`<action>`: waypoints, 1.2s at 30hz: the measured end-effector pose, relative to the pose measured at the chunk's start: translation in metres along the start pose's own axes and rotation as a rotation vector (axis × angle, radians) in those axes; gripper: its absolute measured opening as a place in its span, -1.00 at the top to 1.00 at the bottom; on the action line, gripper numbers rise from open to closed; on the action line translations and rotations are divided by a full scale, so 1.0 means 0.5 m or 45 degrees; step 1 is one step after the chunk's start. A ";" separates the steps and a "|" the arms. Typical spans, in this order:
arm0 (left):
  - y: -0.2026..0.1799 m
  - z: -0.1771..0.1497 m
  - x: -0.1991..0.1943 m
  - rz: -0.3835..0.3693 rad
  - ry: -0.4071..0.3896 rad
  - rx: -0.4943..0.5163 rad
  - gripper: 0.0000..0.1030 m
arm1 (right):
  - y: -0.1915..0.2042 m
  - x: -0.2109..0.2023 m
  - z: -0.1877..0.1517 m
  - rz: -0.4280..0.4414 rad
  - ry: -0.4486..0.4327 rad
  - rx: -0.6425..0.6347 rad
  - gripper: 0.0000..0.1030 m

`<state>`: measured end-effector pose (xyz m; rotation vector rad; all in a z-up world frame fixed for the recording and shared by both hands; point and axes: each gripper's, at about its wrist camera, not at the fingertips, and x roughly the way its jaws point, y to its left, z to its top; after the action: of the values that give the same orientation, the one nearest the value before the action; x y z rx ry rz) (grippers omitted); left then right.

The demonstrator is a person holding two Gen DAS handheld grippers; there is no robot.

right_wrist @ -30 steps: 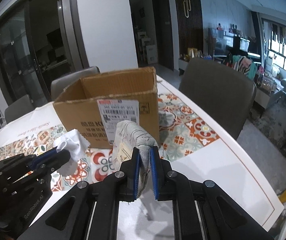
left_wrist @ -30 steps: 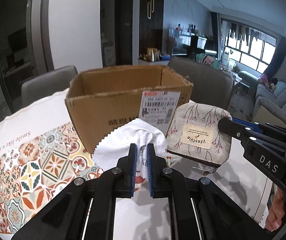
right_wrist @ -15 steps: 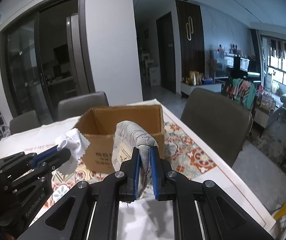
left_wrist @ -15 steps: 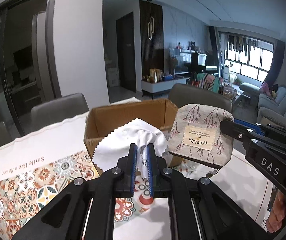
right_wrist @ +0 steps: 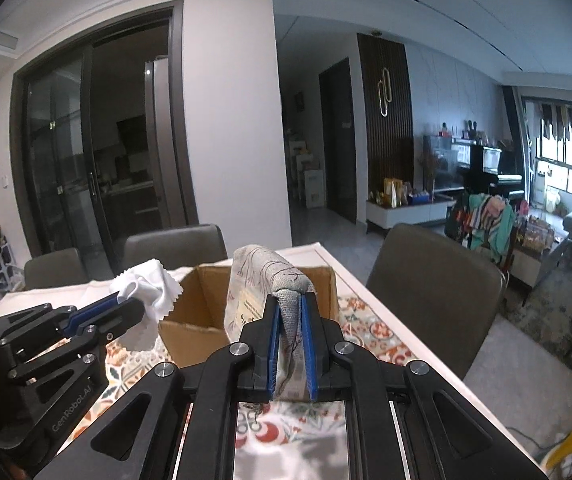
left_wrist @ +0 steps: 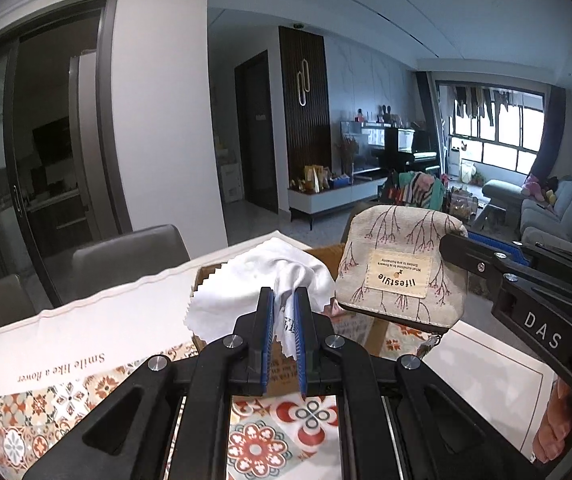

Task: Organize soft objects
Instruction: 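Lift the pouch and white cloth and carry both over the box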

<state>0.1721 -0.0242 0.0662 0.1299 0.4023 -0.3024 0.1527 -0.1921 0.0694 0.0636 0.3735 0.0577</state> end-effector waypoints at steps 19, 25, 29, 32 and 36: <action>0.043 0.031 0.089 0.012 -0.028 -0.016 0.78 | 0.013 0.090 0.048 0.056 -0.077 -0.028 0.76; 0.047 0.029 0.128 0.010 -0.020 -0.013 0.78 | 0.004 0.123 0.058 0.065 -0.079 -0.024 0.76; 0.056 0.027 0.153 0.015 -0.017 -0.019 0.78 | 0.001 0.160 0.066 0.081 -0.067 -0.027 0.76; 0.059 0.024 0.178 0.015 -0.001 -0.026 0.78 | -0.006 0.188 0.069 0.096 -0.051 -0.021 0.76; 0.060 0.019 0.211 -0.006 0.027 -0.040 0.78 | -0.013 0.228 0.061 0.111 -0.015 -0.019 0.76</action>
<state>0.2773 -0.0252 0.0342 0.1018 0.4284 -0.2993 0.2701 -0.1923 0.0561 0.0656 0.3585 0.1462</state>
